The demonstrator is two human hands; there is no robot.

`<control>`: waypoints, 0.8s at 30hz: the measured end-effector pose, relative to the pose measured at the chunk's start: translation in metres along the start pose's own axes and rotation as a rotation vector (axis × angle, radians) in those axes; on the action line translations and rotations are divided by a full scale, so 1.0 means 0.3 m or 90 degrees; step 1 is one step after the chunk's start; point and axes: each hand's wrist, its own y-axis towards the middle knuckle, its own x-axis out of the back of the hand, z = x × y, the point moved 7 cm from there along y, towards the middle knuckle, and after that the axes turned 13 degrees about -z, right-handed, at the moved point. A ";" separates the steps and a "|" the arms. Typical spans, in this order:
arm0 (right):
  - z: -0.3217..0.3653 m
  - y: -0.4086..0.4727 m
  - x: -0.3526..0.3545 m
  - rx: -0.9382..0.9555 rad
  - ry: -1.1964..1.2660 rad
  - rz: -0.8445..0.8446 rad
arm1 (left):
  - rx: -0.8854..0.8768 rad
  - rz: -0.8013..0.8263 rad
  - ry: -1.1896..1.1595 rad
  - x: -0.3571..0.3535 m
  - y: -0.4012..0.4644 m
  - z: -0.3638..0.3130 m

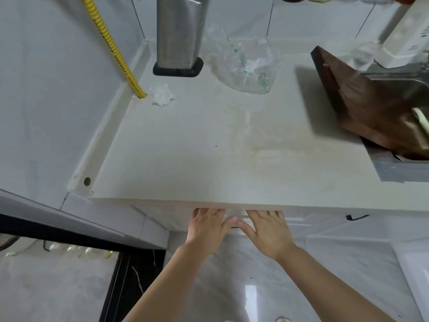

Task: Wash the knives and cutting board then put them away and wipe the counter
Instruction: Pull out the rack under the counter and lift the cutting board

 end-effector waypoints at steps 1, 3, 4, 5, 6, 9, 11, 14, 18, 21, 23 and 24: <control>0.004 -0.003 -0.005 -0.005 -0.001 0.003 | 0.004 -0.007 -0.009 0.000 -0.001 -0.002; 0.006 -0.016 -0.013 -0.017 -0.001 0.010 | 0.007 -0.023 -0.020 -0.001 -0.017 -0.005; 0.007 -0.025 -0.019 -0.017 0.001 0.010 | 0.007 -0.027 -0.021 -0.001 -0.030 -0.005; 0.011 -0.035 -0.022 -0.018 0.004 0.011 | 0.006 -0.028 -0.022 0.001 -0.045 -0.006; 0.013 -0.048 -0.023 -0.022 0.007 0.018 | 0.008 -0.024 -0.027 -0.001 -0.059 -0.003; 0.022 -0.091 -0.031 -0.031 0.015 0.061 | 0.021 -0.008 -0.055 -0.002 -0.096 -0.003; 0.030 -0.129 -0.025 -0.027 0.015 0.086 | 0.003 0.007 -0.046 0.007 -0.134 -0.014; 0.049 -0.222 -0.016 -0.005 0.024 0.150 | 0.007 0.037 -0.078 0.001 -0.234 -0.021; 0.068 -0.352 0.054 0.010 0.094 0.169 | 0.020 0.043 -0.117 0.015 -0.398 -0.043; 0.041 -0.398 0.159 0.015 0.073 0.003 | 0.091 -0.051 -0.200 0.085 -0.471 -0.043; 0.011 -0.424 0.176 -0.020 0.038 0.009 | 0.138 -0.130 -0.239 0.139 -0.486 -0.047; -0.004 -0.439 0.163 -0.031 0.019 0.035 | 0.144 -0.131 -0.239 0.147 -0.484 -0.058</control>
